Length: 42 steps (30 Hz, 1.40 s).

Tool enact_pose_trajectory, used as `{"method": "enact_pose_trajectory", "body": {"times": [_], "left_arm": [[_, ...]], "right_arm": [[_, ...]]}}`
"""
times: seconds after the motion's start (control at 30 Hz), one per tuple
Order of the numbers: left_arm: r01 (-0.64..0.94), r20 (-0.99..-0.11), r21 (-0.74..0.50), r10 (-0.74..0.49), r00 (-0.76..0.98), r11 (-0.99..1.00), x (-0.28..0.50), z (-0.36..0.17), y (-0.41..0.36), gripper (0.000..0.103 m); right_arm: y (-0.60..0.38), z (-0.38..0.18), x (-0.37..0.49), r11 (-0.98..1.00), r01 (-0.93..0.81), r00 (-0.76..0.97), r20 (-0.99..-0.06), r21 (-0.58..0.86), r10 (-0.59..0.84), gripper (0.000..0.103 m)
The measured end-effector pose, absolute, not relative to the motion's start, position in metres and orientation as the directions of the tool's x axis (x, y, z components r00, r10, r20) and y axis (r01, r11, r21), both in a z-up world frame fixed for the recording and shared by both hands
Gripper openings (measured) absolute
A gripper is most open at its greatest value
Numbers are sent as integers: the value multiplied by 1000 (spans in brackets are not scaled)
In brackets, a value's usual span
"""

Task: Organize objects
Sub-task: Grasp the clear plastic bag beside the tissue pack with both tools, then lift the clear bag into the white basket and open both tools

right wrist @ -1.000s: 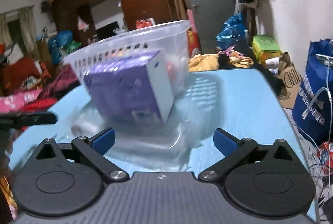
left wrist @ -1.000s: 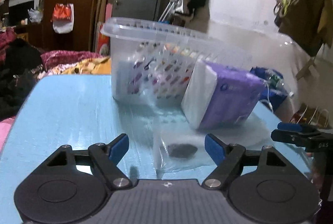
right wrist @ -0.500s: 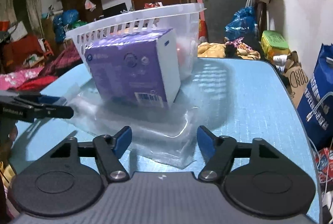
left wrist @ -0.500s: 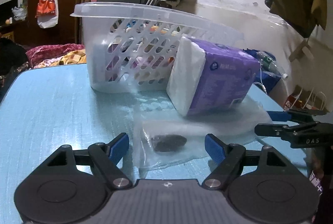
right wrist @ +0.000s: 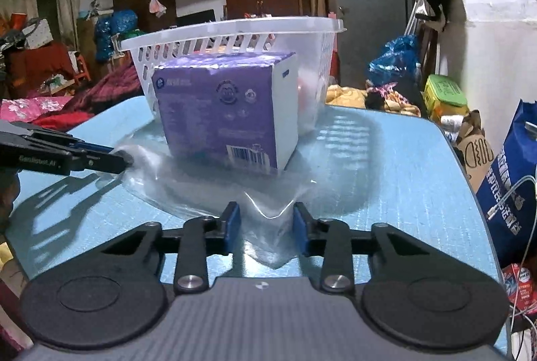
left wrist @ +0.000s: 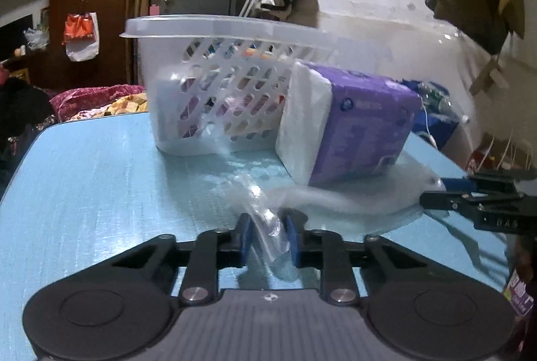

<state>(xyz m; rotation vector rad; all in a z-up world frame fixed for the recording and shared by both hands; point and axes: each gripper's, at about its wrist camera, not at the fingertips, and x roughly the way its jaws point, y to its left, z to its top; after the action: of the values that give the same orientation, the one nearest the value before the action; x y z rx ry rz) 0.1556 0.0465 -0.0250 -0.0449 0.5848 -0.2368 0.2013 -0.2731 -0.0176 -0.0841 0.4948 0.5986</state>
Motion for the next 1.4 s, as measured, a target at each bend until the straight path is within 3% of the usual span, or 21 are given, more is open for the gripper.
{"method": "enact_pose_trajectory", "body": {"times": [0.33,0.93,1.4], "left_arm": [[223,-401,-126,-255,880,967,126,-17,51,19],[262,-179,-104,-277,944,960,72,11,50,19],[168,-46,1,-167,985,986,123,119,46,19]], "right_arm": [[-277,-11,185,817,-574,741,-396,44,542,23],[-276,27,145,799,-600,784,-225,-35,579,20],[-251,108,218,794,-604,794,-136,-69,592,19]]}}
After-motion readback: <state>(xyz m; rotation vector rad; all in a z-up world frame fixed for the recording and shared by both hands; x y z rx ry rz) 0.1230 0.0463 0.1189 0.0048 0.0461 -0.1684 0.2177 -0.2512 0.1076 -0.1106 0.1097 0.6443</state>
